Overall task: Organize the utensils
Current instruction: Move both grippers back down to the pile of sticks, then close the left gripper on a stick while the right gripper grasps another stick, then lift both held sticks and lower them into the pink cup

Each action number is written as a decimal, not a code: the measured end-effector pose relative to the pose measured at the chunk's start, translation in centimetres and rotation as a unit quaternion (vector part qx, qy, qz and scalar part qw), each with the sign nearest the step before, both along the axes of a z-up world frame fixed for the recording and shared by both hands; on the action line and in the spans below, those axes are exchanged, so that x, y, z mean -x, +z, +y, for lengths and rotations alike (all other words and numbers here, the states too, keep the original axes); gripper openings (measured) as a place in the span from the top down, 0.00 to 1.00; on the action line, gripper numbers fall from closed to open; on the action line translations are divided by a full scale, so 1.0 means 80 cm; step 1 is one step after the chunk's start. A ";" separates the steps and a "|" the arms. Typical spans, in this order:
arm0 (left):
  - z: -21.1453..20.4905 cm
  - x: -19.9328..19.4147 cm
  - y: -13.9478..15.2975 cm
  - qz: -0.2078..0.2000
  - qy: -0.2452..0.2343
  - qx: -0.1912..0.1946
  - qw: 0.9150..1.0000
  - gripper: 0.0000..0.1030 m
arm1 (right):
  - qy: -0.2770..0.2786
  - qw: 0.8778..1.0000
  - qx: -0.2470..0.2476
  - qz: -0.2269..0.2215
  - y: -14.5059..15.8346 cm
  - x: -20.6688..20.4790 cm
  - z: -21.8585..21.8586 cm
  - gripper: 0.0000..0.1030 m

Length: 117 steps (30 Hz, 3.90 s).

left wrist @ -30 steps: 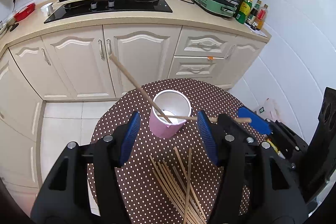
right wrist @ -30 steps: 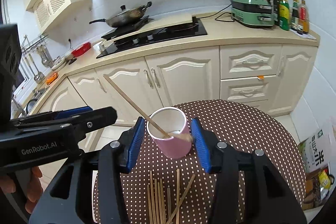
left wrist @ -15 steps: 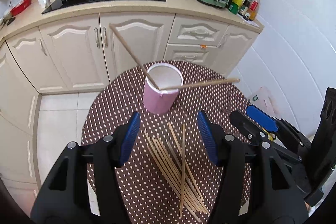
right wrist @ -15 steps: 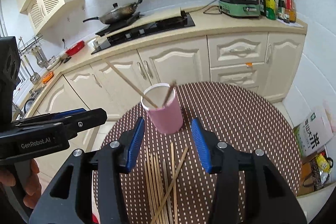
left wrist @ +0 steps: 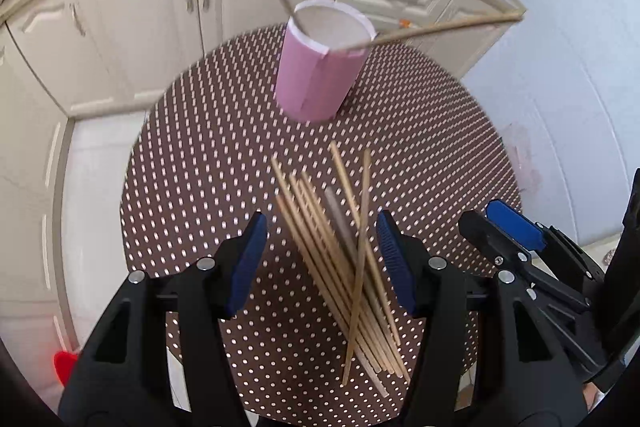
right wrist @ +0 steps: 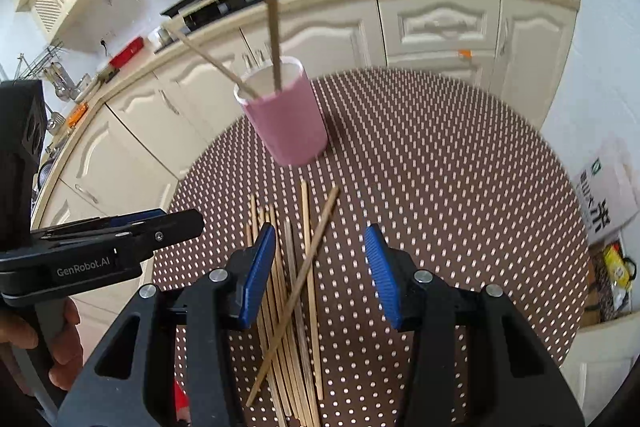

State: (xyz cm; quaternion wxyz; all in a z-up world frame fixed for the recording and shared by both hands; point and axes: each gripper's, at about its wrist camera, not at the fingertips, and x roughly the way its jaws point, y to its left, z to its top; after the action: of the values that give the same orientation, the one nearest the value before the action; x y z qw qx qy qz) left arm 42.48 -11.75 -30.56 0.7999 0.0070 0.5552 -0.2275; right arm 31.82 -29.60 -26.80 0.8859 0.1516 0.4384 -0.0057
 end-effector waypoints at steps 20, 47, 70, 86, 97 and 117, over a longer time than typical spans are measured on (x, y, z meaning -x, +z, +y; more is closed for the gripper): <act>0.000 -0.026 -0.125 0.093 0.060 -0.067 0.992 0.53 | 0.050 0.992 -0.048 0.109 -0.077 -0.056 -0.010 0.57; -0.024 -0.073 -0.133 0.076 0.054 -0.105 0.990 0.90 | 0.082 0.970 -0.058 0.222 -0.108 -0.176 0.012 0.92; -0.005 -0.066 -0.012 0.017 0.021 0.008 1.000 0.95 | 0.078 0.984 -0.111 0.119 -0.018 -0.122 -0.012 0.95; 0.016 -0.014 0.102 -0.075 -0.015 0.050 0.996 0.95 | 0.087 0.994 -0.060 0.003 0.088 -0.071 0.044 0.95; 0.019 -0.016 0.156 -0.131 -0.017 0.066 0.989 0.95 | 0.087 0.994 -0.034 -0.052 0.141 -0.067 0.052 0.95; 0.018 -0.087 0.228 -0.211 0.055 0.105 0.970 0.95 | 0.086 0.986 0.028 -0.138 0.210 -0.138 0.032 0.95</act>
State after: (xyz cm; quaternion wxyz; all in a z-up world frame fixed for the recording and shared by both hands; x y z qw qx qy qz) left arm 49.40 -10.29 -12.35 0.9065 -0.0593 0.3467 -0.2335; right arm 42.88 -27.01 -10.04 0.9388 0.0877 0.3235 0.0794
